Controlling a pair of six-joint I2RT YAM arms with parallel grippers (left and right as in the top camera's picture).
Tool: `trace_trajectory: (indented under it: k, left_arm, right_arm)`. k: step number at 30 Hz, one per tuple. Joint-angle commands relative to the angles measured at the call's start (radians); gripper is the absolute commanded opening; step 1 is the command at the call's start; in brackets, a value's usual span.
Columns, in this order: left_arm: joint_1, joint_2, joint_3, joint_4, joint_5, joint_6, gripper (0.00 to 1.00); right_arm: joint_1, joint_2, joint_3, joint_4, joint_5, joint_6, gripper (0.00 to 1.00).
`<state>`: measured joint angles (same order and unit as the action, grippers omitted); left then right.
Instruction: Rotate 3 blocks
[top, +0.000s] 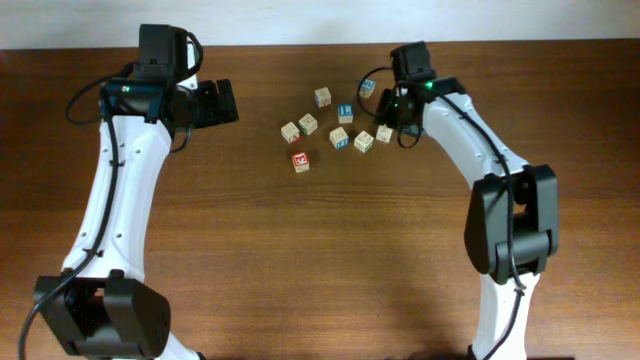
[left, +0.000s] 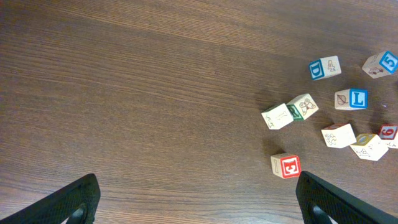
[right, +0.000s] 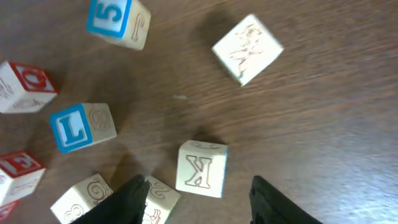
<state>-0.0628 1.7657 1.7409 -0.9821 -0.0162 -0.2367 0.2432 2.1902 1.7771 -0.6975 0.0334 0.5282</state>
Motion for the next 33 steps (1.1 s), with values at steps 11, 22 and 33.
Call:
trace_trajectory:
  k: [11,22,33]
  left_arm:
    - [0.0,0.003,0.014,0.0,-0.01,-0.016,0.99]
    - [0.0,0.003,0.014,-0.007,-0.01,-0.016,0.99]
    - [0.0,0.003,0.014,-0.035,-0.01,-0.016,0.99]
  right_arm:
    - [0.052,0.092,0.011,0.039,0.172,0.012,0.54]
    - [0.053,0.106,0.007,0.022,0.135,0.012,0.33]
    - [0.053,0.106,0.007,-0.291,-0.016,-0.054,0.33]
